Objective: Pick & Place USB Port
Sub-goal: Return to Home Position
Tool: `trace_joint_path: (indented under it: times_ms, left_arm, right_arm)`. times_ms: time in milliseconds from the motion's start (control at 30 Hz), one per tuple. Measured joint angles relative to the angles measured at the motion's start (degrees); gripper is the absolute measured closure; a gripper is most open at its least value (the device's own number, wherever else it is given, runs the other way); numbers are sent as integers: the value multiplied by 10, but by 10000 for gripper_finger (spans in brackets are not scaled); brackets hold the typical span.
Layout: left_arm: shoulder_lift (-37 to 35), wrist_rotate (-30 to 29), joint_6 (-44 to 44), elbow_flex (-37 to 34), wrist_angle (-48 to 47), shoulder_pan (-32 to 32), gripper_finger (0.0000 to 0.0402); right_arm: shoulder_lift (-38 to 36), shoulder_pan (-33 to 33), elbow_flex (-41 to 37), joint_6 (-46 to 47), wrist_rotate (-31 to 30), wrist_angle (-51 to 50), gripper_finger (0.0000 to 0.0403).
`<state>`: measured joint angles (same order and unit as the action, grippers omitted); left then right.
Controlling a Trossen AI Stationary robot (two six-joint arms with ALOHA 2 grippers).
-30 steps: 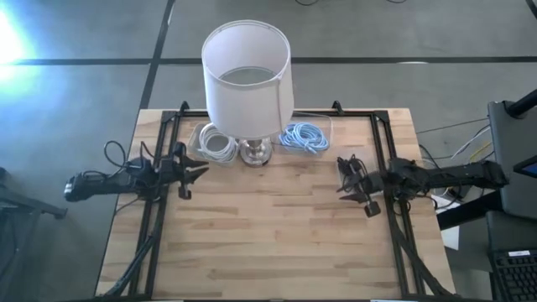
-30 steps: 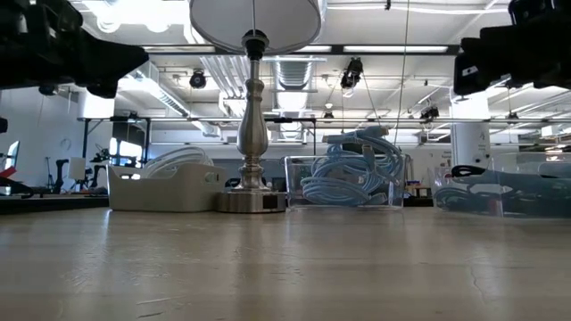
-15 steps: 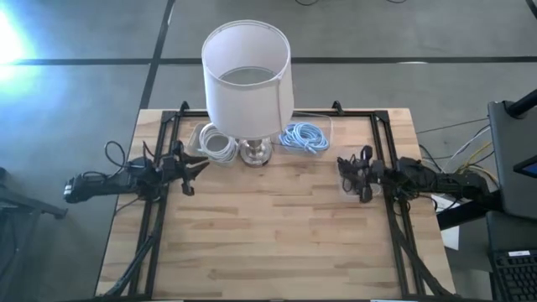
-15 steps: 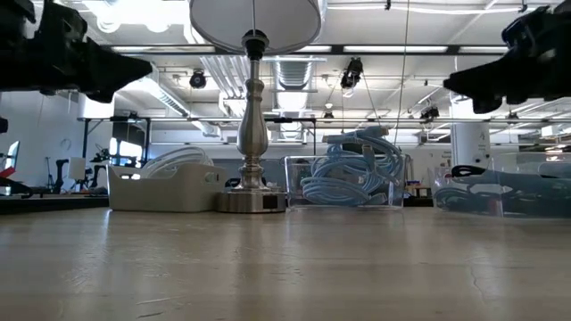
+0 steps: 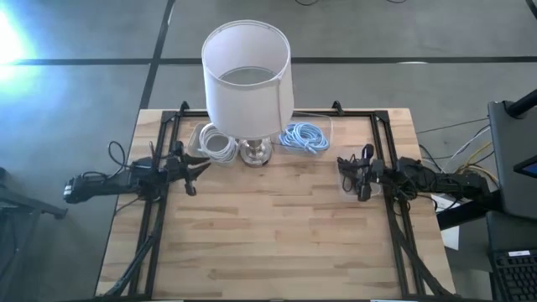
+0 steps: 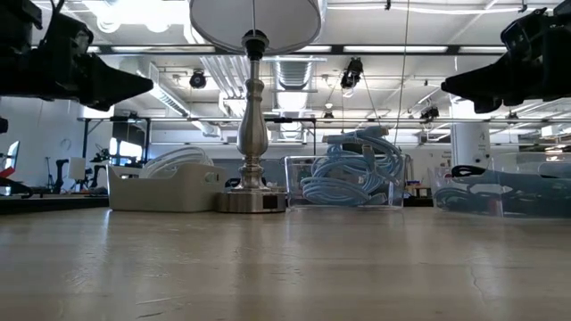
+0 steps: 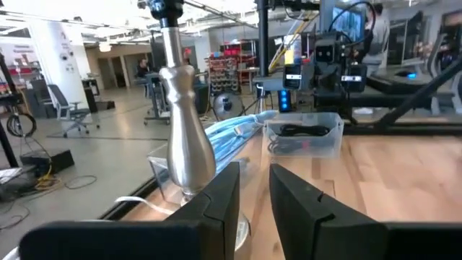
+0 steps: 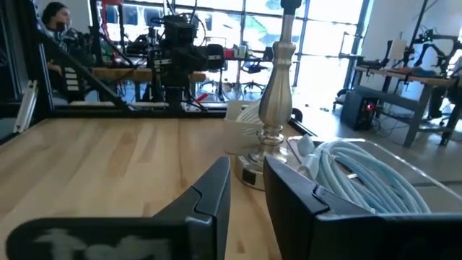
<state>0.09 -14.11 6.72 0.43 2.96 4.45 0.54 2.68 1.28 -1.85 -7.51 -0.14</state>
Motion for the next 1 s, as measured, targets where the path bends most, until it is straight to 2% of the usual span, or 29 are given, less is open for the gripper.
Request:
trace_joint_path:
  times_ms: [200,733,1000]
  left_arm:
    - [4,0,-50,1,-2,0,321]
    - [5,-1,-53,1,-7,0,321]
    - [5,-1,-53,1,-8,0,321]
  right_arm:
    - [0,0,0,-10,0,0,330]
    - [0,0,0,-1,0,0,312]
    - [0,0,0,-1,0,0,322]
